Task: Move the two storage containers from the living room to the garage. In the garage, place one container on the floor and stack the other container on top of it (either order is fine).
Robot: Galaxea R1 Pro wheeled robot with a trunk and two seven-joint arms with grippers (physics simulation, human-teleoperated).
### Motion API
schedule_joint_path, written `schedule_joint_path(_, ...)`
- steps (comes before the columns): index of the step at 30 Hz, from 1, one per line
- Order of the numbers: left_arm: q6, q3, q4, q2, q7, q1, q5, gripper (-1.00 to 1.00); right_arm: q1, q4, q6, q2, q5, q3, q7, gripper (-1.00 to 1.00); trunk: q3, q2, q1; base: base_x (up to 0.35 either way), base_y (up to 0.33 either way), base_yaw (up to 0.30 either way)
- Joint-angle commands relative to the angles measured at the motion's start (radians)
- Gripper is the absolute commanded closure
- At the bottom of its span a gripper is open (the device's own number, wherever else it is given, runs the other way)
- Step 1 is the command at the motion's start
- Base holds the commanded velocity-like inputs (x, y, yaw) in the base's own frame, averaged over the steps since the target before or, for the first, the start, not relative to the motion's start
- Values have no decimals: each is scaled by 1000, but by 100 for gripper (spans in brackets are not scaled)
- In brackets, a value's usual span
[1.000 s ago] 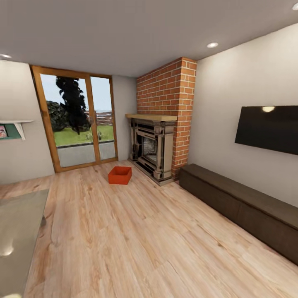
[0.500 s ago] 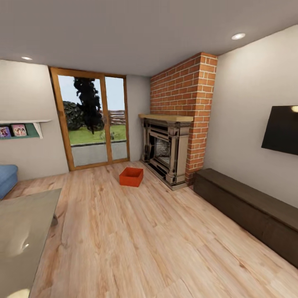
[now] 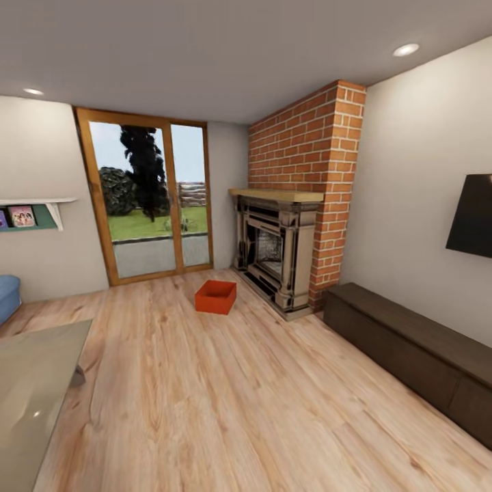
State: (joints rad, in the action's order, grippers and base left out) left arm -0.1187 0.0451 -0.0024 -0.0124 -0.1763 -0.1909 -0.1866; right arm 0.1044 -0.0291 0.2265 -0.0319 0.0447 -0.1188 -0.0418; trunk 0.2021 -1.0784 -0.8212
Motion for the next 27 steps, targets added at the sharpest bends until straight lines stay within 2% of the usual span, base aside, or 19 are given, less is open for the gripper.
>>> schedule_joint_path(1, -4, 4, 1, 0, 0, -1, -4, -100, 1, -3, 6, 1, 4, -8, -3, -100, 1, -1, -1, 326, 0, 0)
schedule_joint_path(9, -4, 4, 1, 0, 0, -1, -5, -100, 1, -3, 9, 2, 6, -7, -3, -100, 1, -1, -1, 326, 0, 60)
schedule_joint_path(27, -4, 4, 1, 0, 0, -1, -5, -100, 1, -3, 10, 0, 6, -7, -3, -100, 1, -1, -1, 326, 0, 253)
